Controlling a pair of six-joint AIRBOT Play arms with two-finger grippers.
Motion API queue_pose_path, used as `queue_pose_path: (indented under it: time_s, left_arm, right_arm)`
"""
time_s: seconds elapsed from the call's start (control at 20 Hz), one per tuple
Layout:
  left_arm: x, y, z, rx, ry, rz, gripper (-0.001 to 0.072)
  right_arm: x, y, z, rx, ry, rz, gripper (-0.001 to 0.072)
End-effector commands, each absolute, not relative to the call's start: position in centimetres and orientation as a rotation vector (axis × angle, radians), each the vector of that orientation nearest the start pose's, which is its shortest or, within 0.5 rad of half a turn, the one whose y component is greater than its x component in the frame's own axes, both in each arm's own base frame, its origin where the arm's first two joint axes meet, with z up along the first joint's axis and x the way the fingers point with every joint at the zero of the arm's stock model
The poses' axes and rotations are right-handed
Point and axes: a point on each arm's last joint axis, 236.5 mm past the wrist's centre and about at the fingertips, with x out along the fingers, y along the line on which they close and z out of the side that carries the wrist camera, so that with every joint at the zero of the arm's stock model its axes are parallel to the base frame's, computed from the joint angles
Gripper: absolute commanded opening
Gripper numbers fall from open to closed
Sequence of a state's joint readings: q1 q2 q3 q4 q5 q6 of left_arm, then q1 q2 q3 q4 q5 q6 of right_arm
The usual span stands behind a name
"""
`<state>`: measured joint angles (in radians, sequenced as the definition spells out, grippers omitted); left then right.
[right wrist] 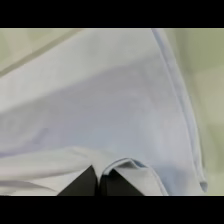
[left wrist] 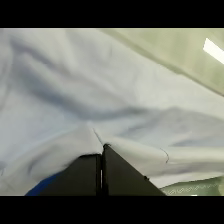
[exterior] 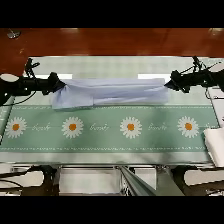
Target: Fold the shirts.
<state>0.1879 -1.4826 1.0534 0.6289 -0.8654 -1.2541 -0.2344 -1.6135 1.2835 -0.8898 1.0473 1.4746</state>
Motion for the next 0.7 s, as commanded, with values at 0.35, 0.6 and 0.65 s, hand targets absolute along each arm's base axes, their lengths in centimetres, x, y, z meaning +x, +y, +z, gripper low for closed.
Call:
queue_pose_path:
  time_s: [0.35, 0.6, 0.65]
  left_arm:
    - [50.0, -7.1, -5.0, -0.831, 1.149, -0.322, 0.0567]
    - [45.9, 3.0, -1.8, -0.800, 1.294, -0.183, 0.0701]
    - [44.8, 5.0, -1.3, -0.780, 1.292, -0.139, 0.0701]
  right_arm:
    - [50.6, 3.0, -6.4, 0.822, 1.196, 0.211, 0.0644]
    - [47.9, -4.8, -4.0, 0.757, 1.266, 0.155, 0.0623]
    - [46.8, -6.3, -4.8, 0.773, 1.303, 0.106, 0.0623]
